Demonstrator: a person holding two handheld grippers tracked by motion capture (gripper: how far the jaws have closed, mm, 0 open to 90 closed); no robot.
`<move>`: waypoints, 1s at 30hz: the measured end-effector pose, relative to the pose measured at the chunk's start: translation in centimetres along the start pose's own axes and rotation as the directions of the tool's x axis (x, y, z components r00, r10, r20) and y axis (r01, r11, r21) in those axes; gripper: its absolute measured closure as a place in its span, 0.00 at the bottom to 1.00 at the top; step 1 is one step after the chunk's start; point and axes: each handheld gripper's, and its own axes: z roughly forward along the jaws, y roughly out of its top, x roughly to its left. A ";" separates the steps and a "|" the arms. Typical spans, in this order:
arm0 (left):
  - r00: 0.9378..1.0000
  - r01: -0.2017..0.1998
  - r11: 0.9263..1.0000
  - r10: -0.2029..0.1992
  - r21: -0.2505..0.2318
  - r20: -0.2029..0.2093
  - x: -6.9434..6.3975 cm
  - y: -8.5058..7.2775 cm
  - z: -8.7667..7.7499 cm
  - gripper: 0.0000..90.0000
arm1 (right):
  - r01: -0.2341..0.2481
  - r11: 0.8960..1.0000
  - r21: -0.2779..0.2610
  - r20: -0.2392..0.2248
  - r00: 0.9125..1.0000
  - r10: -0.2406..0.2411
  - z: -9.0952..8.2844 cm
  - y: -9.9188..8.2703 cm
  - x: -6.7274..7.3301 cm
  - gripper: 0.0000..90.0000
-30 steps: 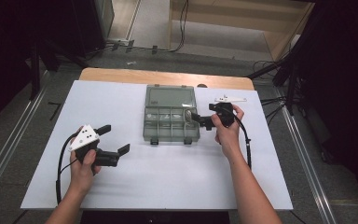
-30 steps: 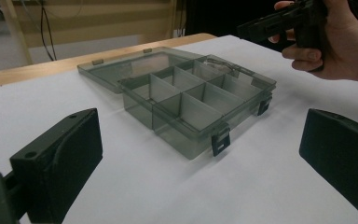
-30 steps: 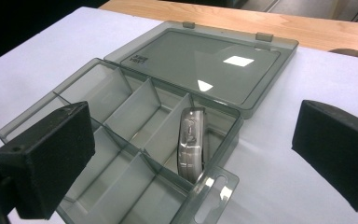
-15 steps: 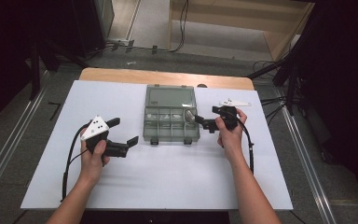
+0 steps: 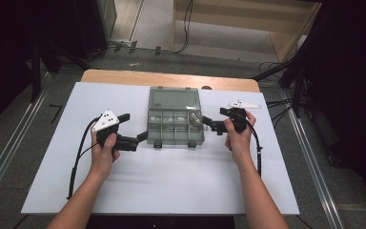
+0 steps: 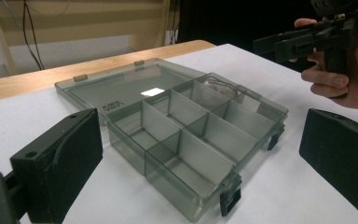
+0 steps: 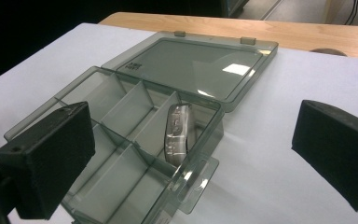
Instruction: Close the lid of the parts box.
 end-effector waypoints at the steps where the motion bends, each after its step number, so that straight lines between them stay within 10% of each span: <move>1: 1.000 0.003 1.000 -0.003 0.001 0.002 0.1 0.1 0.2 0.00 | -0.006 1.000 -0.001 0.003 1.000 0.006 0.0 0.1 0.0 0.00; 30: 0.997 0.076 0.995 -0.074 0.065 -0.033 4.9 2.1 7.0 0.03 | -0.101 0.995 0.016 -0.035 0.994 0.101 4.5 2.8 -1.6 0.00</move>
